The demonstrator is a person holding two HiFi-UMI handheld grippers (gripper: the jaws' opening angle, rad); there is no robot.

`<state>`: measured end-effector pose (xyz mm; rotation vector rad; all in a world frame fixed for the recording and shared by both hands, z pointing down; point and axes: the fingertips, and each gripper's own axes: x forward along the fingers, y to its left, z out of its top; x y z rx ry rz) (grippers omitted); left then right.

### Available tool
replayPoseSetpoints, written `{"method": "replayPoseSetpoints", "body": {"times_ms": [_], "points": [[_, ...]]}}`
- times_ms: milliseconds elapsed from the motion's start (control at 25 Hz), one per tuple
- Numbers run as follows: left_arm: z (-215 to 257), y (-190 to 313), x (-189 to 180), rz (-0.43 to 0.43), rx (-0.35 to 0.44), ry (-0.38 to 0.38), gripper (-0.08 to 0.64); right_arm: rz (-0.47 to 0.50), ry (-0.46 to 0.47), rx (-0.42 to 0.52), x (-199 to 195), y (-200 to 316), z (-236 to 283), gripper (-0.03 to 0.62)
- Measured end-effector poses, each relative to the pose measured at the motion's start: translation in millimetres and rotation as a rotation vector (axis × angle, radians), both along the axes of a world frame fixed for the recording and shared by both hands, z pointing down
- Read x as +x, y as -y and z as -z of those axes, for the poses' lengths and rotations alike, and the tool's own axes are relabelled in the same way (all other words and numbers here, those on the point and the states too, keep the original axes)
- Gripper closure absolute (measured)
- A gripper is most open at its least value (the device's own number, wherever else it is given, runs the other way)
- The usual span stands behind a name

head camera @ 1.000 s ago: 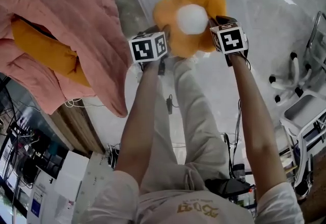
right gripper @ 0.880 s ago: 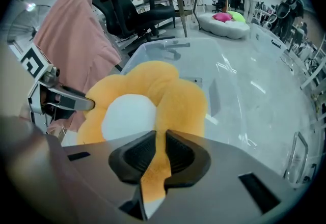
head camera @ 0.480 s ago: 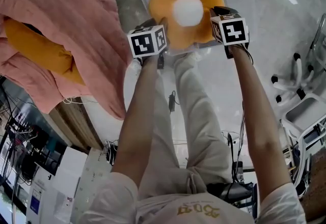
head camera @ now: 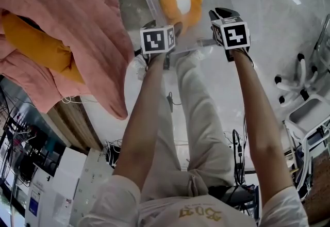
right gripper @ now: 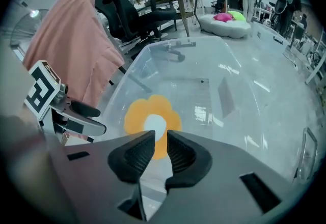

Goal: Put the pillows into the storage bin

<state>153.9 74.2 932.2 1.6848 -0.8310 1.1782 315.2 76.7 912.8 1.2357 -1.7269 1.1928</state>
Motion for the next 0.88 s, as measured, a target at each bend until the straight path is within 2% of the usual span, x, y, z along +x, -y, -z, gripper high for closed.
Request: {"method": "replayPoseSetpoints", "body": {"times_ms": [280,360,640,880], "points": [[25,-3,1,0.01,0.027,-0.007,0.155,-0.046,0.018,0.006,-3,-10,20,0.486],[35,1,-1,0.03,0.048,0.0,0.183,-0.062,0.027,0.007,-4,-8,34,0.467],[78,3,7,0.041,0.041,-0.032,0.183,-0.09,0.069,0.043,-8,-10,87,0.442],[127,20,9,0.062,0.077,-0.052,0.183,-0.089,0.085,0.091,-13,1,134,0.428]]}}
